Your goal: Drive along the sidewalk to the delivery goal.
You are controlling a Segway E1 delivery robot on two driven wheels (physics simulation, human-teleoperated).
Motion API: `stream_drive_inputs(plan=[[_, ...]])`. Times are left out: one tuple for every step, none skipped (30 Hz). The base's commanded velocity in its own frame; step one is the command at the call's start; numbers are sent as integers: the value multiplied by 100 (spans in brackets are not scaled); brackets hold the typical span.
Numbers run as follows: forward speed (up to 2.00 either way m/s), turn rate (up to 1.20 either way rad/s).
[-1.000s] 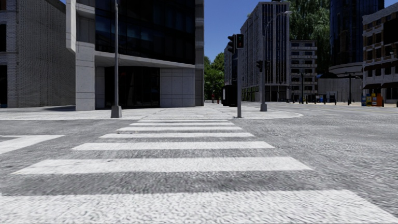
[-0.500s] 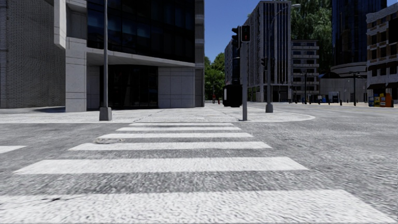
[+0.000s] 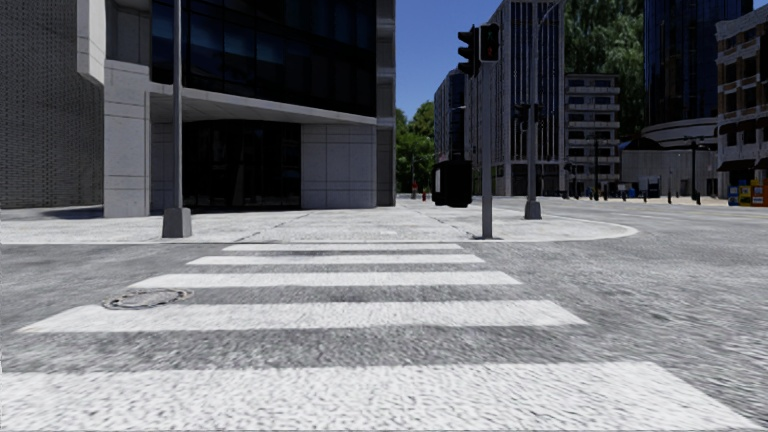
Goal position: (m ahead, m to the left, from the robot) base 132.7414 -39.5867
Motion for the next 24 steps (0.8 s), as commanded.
stream_drive_inputs(plan=[[200, 0], [200, 0], [200, 0], [200, 0], [200, 0], [200, 0], [200, 0], [200, 0], [200, 0], [200, 0], [200, 0], [200, 0], [200, 0], [200, 0], [200, 0], [200, 0], [200, 0], [200, 0], [200, 0], [200, 0], [200, 0], [200, 0], [200, 0], [200, 0]])
